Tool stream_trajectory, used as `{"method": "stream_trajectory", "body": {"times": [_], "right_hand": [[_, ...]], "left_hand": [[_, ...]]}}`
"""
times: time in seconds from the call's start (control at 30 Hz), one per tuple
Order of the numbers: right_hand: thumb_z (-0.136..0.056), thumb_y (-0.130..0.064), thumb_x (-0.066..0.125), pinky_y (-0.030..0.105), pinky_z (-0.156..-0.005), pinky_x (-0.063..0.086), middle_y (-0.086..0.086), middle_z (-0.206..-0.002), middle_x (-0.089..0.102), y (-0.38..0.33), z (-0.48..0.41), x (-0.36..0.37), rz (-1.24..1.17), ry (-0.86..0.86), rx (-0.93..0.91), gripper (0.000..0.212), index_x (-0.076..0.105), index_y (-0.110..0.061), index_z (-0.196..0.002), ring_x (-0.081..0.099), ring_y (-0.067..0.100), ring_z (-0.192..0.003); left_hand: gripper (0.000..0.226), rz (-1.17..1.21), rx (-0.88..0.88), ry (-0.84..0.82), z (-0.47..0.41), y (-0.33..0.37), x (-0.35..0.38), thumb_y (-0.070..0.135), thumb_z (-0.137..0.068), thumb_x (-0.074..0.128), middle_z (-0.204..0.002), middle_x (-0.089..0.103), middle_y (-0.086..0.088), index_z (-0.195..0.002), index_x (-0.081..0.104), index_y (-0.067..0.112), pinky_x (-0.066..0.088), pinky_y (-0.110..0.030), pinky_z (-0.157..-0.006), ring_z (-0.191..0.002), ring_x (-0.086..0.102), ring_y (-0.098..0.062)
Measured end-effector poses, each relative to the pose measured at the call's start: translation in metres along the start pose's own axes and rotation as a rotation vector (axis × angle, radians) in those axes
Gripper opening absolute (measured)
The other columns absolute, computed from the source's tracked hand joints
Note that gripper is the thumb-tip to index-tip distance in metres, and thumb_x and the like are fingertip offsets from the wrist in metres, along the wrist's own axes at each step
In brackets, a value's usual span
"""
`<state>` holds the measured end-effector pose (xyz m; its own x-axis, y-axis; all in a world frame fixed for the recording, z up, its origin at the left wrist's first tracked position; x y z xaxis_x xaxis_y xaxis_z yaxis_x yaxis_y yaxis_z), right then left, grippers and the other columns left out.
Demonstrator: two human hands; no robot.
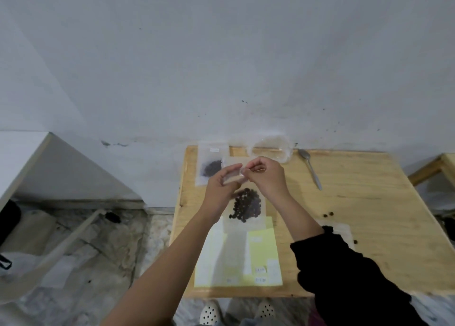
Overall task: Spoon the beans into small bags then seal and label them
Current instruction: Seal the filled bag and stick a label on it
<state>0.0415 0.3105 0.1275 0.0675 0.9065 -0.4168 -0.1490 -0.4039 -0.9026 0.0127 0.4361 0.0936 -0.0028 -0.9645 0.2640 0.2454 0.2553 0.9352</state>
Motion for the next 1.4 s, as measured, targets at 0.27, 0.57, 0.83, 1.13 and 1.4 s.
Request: {"method": "stream_trajectory", "body": {"times": [0.27,0.57,0.83,1.13,1.4], "right_hand": [[-0.077,-0.011,0.073,0.003,-0.055,0.043,-0.008,-0.066,0.060,-0.005,-0.001,0.004,0.060,0.033,-0.034,0.008,0.065,-0.012,-0.075,0.054,0.000,-0.062],[-0.074,-0.011,0.075,0.008,-0.056,0.044,-0.005,-0.069,0.061,-0.002,-0.003,0.004,0.102,0.036,-0.022,0.009,0.066,-0.010,-0.077,0.054,0.002,-0.062],[-0.060,-0.031,0.087,0.024,-0.081,0.039,0.000,-0.112,0.049,-0.001,-0.009,-0.011,0.066,0.033,0.029,0.061,0.047,-0.023,-0.105,0.048,0.015,-0.106],[-0.063,-0.028,0.085,0.039,-0.084,0.052,0.022,-0.091,0.066,-0.011,-0.007,-0.007,-0.114,-0.028,0.075,0.049,0.051,-0.029,-0.098,0.065,0.033,-0.092],[-0.073,-0.010,0.075,0.033,-0.073,0.053,0.013,-0.096,0.066,-0.015,-0.006,0.003,-0.109,0.010,0.010,0.036,0.056,-0.027,-0.098,0.066,0.029,-0.081]], "left_hand": [[0.042,0.008,0.008,0.035,-0.002,0.006,0.000,-0.015,-0.085,0.049,-0.107,0.066,0.007,-0.110,0.061,0.017,0.056,-0.035,-0.084,-0.090,0.070,-0.010],[0.039,0.027,-0.010,0.049,-0.006,0.004,0.002,-0.014,-0.084,0.054,-0.105,0.066,0.003,-0.105,0.064,0.017,0.058,-0.033,-0.080,-0.086,0.070,-0.013],[0.024,0.125,-0.019,0.022,-0.008,0.012,-0.004,-0.001,-0.085,0.061,-0.101,0.071,-0.007,-0.105,0.068,0.011,0.057,-0.031,-0.081,-0.093,0.068,-0.018],[0.019,0.089,0.081,0.074,-0.013,0.030,-0.009,0.005,-0.080,0.071,-0.079,0.073,0.000,-0.099,0.069,0.004,0.054,-0.019,-0.074,-0.080,0.068,-0.013],[0.010,0.043,0.058,0.110,-0.014,0.037,-0.017,0.003,-0.081,0.069,-0.079,0.069,-0.003,-0.090,0.072,0.008,0.052,-0.014,-0.065,-0.069,0.065,-0.011]]}}
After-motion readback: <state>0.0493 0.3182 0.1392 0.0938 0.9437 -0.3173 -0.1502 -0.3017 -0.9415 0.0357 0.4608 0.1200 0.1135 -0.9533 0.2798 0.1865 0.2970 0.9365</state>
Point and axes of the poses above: each hand's wrist, its own z-axis away from the middle knuckle, its own x-axis out of the palm, y = z × x, the point moved 4 cm from there along -z, towards the middle knuckle
